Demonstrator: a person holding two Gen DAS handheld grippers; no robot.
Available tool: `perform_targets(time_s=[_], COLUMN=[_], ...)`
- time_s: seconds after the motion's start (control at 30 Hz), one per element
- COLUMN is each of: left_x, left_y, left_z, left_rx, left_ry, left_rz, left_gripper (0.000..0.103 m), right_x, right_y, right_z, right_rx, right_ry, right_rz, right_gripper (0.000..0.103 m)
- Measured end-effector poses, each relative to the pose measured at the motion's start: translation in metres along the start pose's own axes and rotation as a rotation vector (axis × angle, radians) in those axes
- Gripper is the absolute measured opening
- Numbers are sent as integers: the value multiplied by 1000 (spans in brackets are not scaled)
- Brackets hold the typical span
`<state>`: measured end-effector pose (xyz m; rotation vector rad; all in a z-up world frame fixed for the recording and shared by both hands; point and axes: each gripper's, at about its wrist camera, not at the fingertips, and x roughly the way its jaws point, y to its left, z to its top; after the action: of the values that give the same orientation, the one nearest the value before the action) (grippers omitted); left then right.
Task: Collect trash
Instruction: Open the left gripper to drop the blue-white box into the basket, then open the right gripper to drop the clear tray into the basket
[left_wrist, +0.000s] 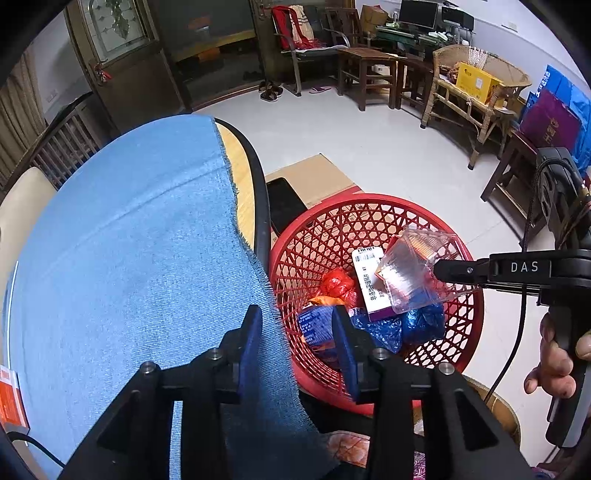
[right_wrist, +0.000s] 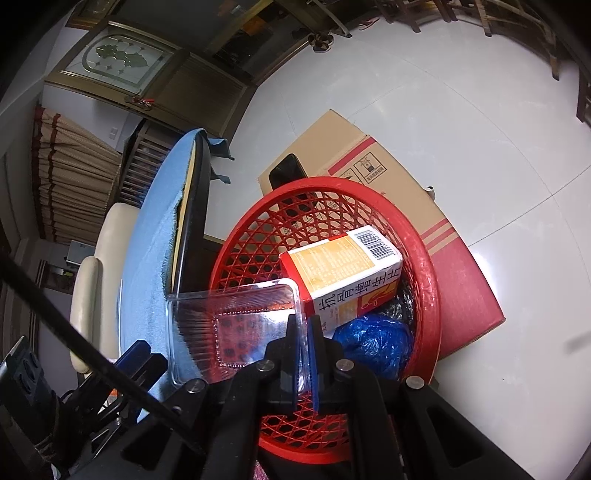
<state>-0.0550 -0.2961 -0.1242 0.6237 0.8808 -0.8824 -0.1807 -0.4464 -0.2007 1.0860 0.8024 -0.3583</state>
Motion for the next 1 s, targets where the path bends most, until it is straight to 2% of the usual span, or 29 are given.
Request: perform_targets(time_s=[0.2, 0.33, 1.0], left_x=[0, -3, -5], left_y=[2, 5, 17], left_z=[-2, -4, -11], left_rx=[-5, -10, -46], left_ry=[5, -8, 1], left_rz=[11, 27, 40], left_gripper=[44, 55, 58], right_x=[-2, -5, -18], right_y=[0, 3, 17], right_z=[1, 1, 3], right_rx=[5, 1, -31], right_ry=[-4, -14, -80], right_rz=[17, 32, 150], right_gripper=[7, 7, 8])
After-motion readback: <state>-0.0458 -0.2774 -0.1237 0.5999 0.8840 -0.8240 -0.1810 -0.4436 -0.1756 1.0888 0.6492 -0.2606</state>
